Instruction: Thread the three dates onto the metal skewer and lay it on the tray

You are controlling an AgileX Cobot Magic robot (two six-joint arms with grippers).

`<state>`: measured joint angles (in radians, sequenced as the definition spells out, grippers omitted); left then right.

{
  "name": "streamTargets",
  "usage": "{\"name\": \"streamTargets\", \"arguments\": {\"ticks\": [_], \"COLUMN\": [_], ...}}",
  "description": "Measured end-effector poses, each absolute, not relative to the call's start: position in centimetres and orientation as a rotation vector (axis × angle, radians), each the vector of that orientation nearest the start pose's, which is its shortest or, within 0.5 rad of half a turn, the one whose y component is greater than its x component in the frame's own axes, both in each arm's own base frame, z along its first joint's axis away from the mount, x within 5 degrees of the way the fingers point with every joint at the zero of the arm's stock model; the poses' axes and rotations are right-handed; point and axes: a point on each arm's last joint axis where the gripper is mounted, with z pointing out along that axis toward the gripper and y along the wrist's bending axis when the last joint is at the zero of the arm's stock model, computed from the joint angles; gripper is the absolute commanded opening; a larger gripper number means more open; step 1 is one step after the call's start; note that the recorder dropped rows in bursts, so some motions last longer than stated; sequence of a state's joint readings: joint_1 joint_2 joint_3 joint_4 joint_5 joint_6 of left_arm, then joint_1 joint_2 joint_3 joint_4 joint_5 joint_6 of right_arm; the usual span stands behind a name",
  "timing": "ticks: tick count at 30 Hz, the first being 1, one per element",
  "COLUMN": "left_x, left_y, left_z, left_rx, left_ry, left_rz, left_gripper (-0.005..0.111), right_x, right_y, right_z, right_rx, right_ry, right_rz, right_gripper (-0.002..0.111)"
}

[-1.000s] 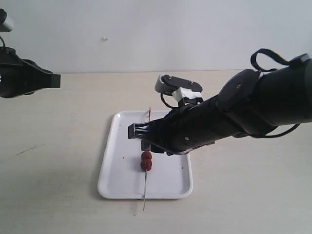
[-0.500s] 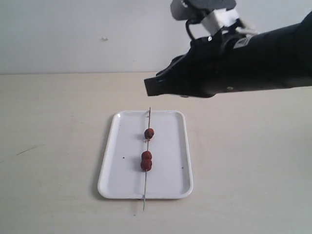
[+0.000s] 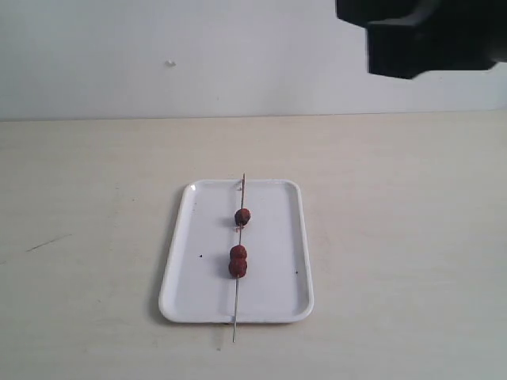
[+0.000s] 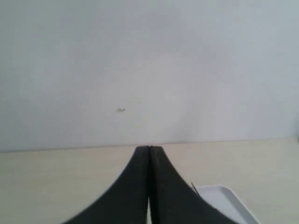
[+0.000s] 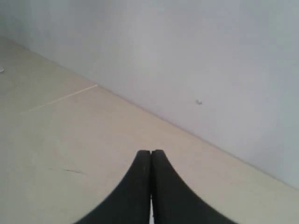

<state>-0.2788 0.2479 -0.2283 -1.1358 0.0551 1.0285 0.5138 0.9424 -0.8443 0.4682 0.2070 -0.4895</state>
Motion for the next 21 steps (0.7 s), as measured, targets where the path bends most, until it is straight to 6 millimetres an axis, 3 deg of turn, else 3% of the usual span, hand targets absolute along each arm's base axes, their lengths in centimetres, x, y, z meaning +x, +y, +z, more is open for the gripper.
{"name": "streamTargets", "arguments": {"ticks": [5,14,21], "left_x": [5.8,5.5,5.4], "left_y": [-1.9,-1.7,-1.7], "left_z": [26.7,26.4,26.4], "left_rx": [0.136,0.12,0.125], "left_ry": [1.448,1.424,1.426], "left_rz": [-0.341,-0.344,-0.347], "left_gripper": [0.0,0.0,0.0], "right_x": [13.8,6.8,3.4], "right_y": [8.4,4.3,2.5], "right_z": [36.9,35.8,36.6], "right_rx": [-0.498,-0.452,-0.42], "right_ry": [1.584,1.367,1.225], "right_rz": [0.402,0.399,0.413], "right_gripper": [0.0,0.0,0.0]}}
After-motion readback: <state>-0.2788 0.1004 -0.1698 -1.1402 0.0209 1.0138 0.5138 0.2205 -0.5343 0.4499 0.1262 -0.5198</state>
